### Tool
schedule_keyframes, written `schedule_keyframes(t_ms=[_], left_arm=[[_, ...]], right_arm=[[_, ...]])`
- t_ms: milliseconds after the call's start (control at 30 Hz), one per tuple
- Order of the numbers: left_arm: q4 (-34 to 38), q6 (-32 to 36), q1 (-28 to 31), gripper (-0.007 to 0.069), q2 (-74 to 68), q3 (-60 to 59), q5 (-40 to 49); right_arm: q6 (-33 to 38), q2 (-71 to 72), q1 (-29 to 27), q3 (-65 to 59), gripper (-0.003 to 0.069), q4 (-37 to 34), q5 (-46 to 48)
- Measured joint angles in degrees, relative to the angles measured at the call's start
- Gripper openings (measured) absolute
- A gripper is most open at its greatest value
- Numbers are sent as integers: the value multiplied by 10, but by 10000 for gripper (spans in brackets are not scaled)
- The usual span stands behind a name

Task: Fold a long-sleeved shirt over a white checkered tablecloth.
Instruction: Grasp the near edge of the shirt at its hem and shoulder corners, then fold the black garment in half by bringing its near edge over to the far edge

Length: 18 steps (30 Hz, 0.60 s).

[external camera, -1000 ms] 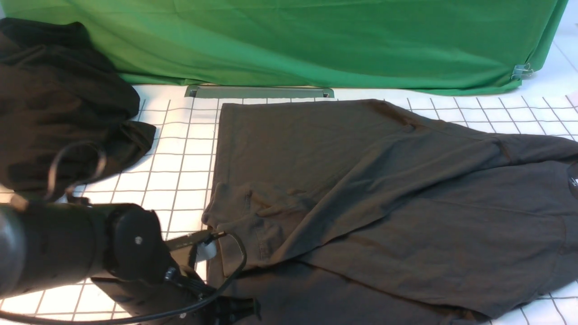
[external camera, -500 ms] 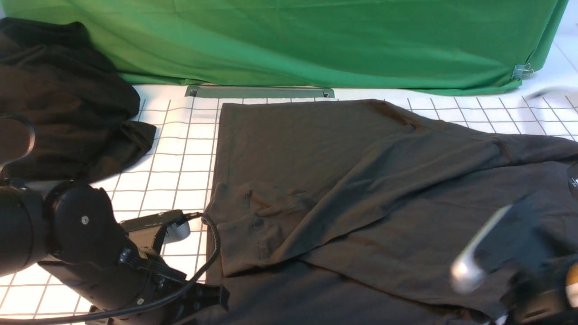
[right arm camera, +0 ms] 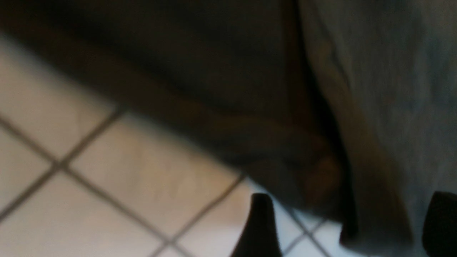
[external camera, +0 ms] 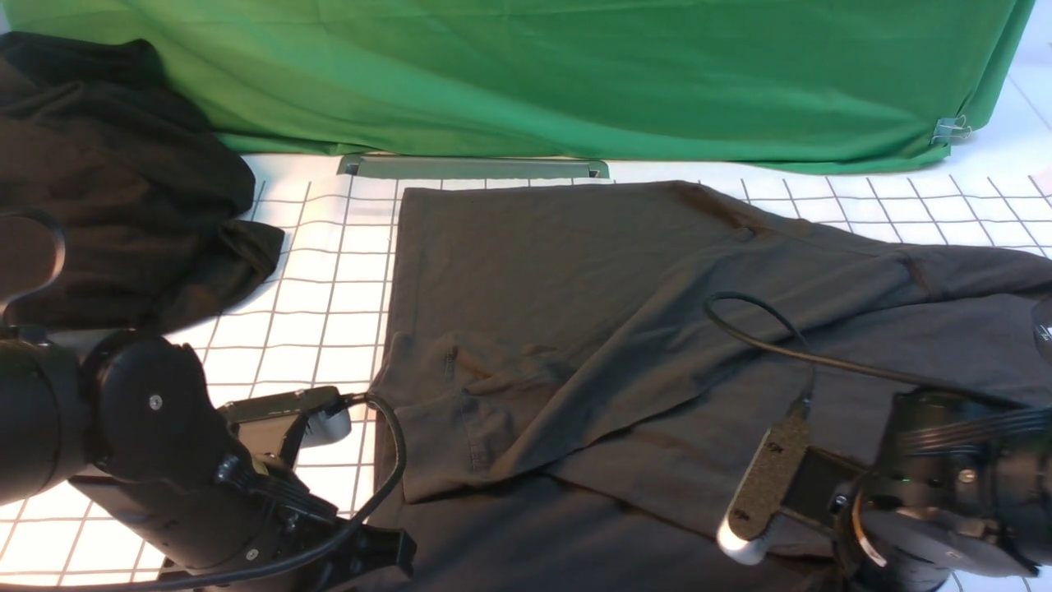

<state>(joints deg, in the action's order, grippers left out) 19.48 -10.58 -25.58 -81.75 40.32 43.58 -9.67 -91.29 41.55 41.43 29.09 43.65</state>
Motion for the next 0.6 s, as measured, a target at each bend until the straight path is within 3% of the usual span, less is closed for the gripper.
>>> schedule_keyframes(t_ms=[33, 133, 167, 200, 233, 267, 367, 600], left_arm=[[0, 0, 0, 4, 0, 0, 0], [1, 0, 0, 4, 0, 0, 0], [2, 0, 0, 4, 0, 0, -1], [2, 0, 0, 4, 0, 0, -1], [2, 0, 0, 4, 0, 0, -1], [0, 0, 0, 4, 0, 1, 1], [-13, 0, 0, 4, 6, 18, 24], [-24, 0, 0, 4, 36, 47, 84]], right_arm=[[-1, -2, 0, 0, 528, 1, -2], [-1, -14, 0, 0, 402, 3, -11], [-1, -16, 0, 0, 330, 3, -12], [2, -18, 0, 0, 190, 2, -12], [3, -18, 0, 0, 173, 2, -12], [8, -18, 0, 3, 59, -7, -10], [38, -7, 0, 16, 17, -42, 16], [97, 55, 0, 11, 12, -169, 100]])
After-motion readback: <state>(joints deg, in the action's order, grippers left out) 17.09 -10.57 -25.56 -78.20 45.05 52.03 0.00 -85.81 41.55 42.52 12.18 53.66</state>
